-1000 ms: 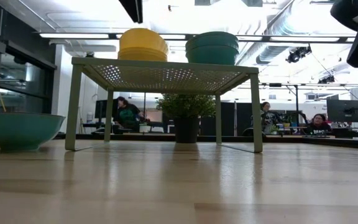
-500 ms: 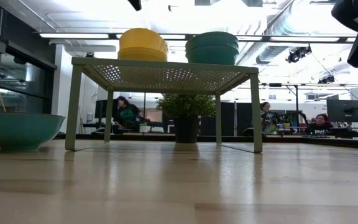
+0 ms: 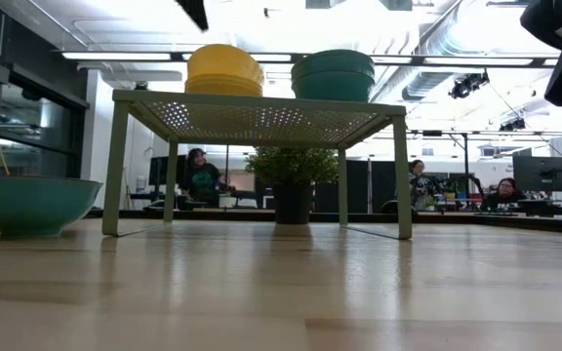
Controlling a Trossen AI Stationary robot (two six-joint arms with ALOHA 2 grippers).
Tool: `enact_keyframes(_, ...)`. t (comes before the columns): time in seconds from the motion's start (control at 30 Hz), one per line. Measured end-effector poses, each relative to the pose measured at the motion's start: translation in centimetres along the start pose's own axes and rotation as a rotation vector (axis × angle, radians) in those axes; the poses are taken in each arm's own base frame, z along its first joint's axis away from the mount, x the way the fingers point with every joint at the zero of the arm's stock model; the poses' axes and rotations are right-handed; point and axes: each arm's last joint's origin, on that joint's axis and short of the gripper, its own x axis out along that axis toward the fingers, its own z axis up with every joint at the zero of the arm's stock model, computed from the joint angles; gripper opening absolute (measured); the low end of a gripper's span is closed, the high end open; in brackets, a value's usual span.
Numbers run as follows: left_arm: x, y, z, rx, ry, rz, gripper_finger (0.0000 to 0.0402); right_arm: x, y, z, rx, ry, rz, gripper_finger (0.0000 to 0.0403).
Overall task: Pick & Place Mini bowls
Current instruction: Stack the yellow bowl on top of the yellow bowl on the shelf
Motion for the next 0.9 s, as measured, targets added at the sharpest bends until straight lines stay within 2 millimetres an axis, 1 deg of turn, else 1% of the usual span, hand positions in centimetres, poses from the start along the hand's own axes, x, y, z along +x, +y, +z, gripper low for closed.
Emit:
enact_keyframes(0.07, 0.4, -0.8, -0.7, -0.02, -0.003, 0.034, 0.0003, 0.0, 0.0, 0.0, 0.0, -0.004, -0.003, 0.0165)
enact_keyframes(0.17, 1.1, -1.6, -0.9, -0.087, -0.067, 0.075, 0.0001, 0.0, 0.0, 0.0, 0.0, -0.012, -0.011, 0.0165)
enact_keyframes(0.23, 1.0, -2.1, -1.5, -0.096, -0.094, 0.075, 0.0001, 0.0, 0.0, 0.0, -0.003, -0.016, -0.015, 0.0165)
enact_keyframes(0.3, 0.9, -1.9, -1.2, -0.155, -0.158, 0.101, 0.0001, 0.0, -0.1, 0.1, -0.003, -0.018, -0.017, 0.0165)
enact_keyframes(0.4, 0.5, -1.5, -2.1, -0.172, -0.183, 0.112, 0.0001, 0.0, 0.0, 0.1, -0.002, -0.018, -0.017, 0.0165)
enact_keyframes(0.47, 0.1, -1.3, -1.8, -0.242, -0.238, 0.13, 0.0001, 0.0, -0.1, 0.1, -0.001, -0.018, -0.017, 0.0165)
enact_keyframes(0.53, -0.1, -1.0, -2.2, -0.254, -0.244, 0.131, 0.0, 0.0, -0.1, 0.1, -0.001, -0.019, -0.019, 0.0165)
enact_keyframes(0.6, -0.4, -1.1, -2.1, -0.307, -0.277, 0.116, 0.0, 0.0, -0.1, 0.1, -0.001, -0.019, -0.018, 0.0165)
enact_keyframes(0.7, -0.2, -1.3, -2.4, -0.33, -0.288, 0.111, 0.0, 0.0, -0.1, 0.1, 0.0, -0.02, -0.019, 0.0165)
enact_keyframes(0.8, 0.0, -1.6, -2.2, -0.387, -0.321, 0.084, 0.0, 0.0, -0.1, 0.1, 0.0, -0.02, -0.018, 0.0165)
enact_keyframes(0.9, 0.2, -2.0, -2.1, -0.374, -0.363, 0.03, 0.0, 0.0, -0.1, 0.1, 0.0, -0.021, -0.02, 0.0165)
